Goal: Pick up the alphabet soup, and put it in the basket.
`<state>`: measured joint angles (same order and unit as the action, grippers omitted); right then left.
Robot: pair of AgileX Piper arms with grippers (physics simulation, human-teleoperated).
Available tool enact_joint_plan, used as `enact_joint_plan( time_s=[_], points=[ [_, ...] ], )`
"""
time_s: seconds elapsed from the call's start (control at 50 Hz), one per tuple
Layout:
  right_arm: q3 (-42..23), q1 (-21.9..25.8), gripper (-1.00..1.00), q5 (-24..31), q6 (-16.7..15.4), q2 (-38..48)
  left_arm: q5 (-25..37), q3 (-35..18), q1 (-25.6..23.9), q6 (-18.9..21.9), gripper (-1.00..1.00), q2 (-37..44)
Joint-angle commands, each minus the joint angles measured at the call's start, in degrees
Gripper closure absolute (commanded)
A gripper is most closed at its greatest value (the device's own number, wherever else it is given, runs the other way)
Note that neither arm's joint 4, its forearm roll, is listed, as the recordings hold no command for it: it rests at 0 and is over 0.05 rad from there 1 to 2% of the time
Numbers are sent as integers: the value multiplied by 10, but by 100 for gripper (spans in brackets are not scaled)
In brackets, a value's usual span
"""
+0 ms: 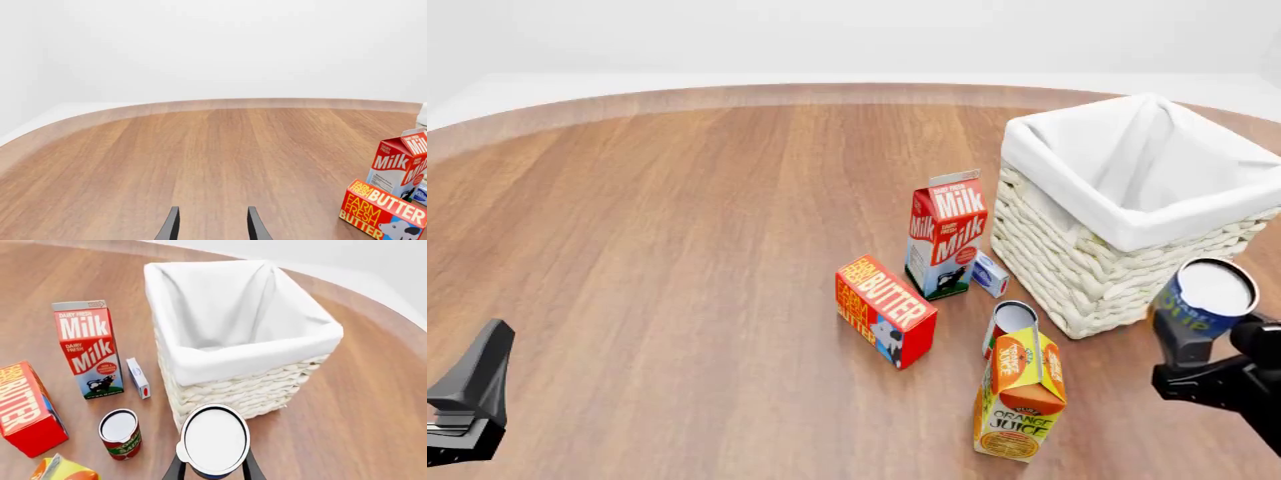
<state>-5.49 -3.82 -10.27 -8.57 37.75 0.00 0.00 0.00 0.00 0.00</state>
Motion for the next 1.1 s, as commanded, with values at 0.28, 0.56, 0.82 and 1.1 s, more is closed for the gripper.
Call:
enact_joint_plan(
  time_s=[0.28, 0.56, 0.82, 1.1],
  points=[
    [-49, 5, 100, 66, -4, -52, 0, 0, 0, 0, -100, 0],
    [-95, 4, 100, 111, -16, -78, 0, 0, 0, 0, -100, 0],
    [-126, 15, 100, 117, -22, -66, 0, 0, 0, 0, -100, 0],
    [-173, 20, 100, 143, -33, -65, 0, 0, 0, 0, -100, 0]
  ],
)
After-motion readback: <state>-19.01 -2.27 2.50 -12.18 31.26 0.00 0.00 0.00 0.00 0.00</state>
